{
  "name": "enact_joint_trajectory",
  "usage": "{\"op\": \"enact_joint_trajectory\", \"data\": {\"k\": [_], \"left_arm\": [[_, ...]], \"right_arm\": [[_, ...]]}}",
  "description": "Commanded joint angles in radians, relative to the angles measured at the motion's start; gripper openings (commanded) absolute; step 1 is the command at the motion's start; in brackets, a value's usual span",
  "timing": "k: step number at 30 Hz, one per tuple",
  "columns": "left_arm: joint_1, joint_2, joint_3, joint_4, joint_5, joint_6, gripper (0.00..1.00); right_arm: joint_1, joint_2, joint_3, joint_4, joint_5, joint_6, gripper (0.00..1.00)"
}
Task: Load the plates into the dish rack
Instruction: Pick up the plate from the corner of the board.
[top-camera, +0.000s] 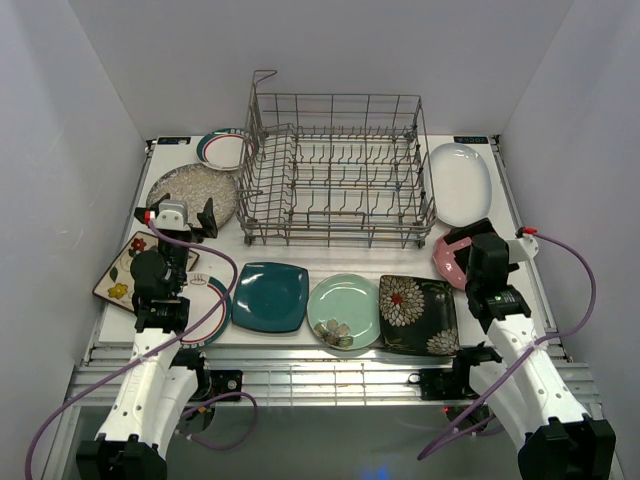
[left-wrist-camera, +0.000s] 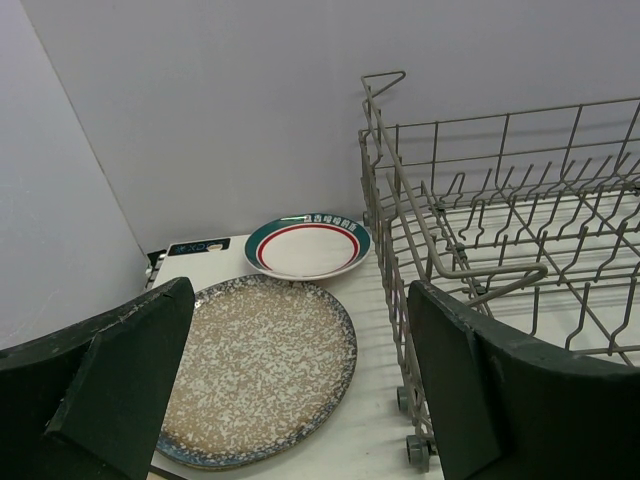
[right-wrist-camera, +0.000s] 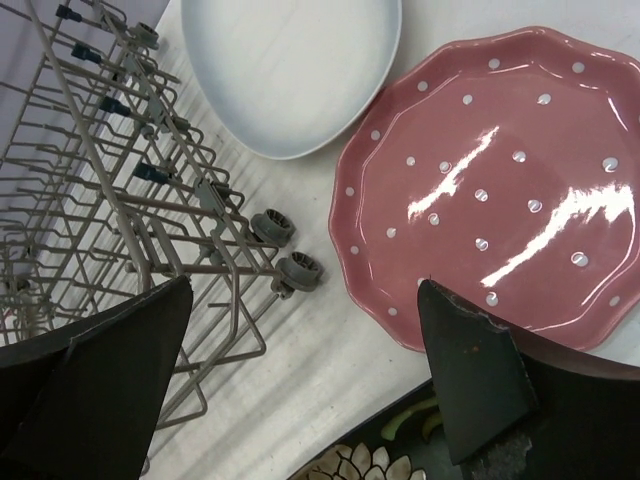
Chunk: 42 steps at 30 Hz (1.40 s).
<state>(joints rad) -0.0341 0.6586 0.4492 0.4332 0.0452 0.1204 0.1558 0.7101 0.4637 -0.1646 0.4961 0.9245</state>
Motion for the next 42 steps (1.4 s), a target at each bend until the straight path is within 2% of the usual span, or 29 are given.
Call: {"op": "enact_joint_trajectory", "data": {"k": [1, 7, 17, 18, 25, 31, 35, 42], "left_arm": [[0.002, -0.013, 0.005, -0.002, -0.002, 0.002, 0.98], [0.002, -0.02, 0.005, -0.001, -0.001, 0.004, 0.98], [0.002, -0.013, 0.005, -0.002, 0.002, 0.004, 0.98], [0.002, -0.014, 0.006, -0.002, 0.001, 0.005, 0.98], [0.002, -0.02, 0.005, -0.001, 0.002, 0.007, 0.98], [0.002, -0.013, 0.006, -0.001, 0.002, 0.005, 0.98], [0.002, -0.02, 0.005, -0.001, -0.002, 0.007, 0.98], [0.002, -0.013, 0.005, -0.002, 0.001, 0.008, 0.98]], "right_arm": [[-0.028, 0.038, 0.066, 0.048, 0.01, 0.025, 0.99], [-0.088, 0.043, 0.058, 0.03, -0.057, 0.033, 0.99], [-0.088, -0.066, -0.006, -0.067, -0.06, 0.086, 0.96], [-0.088, -0.067, -0.023, -0.067, -0.083, 0.106, 0.91], [-0.088, -0.043, -0.056, -0.176, -0.08, 0.246, 0.9], [-0.087, 0.015, -0.04, -0.225, -0.083, 0.286, 0.9], [-0.088, 0.046, -0.063, -0.225, -0.094, 0.324, 0.9], [-0.087, 0.04, -0.115, -0.225, -0.084, 0.411, 0.99]]}}
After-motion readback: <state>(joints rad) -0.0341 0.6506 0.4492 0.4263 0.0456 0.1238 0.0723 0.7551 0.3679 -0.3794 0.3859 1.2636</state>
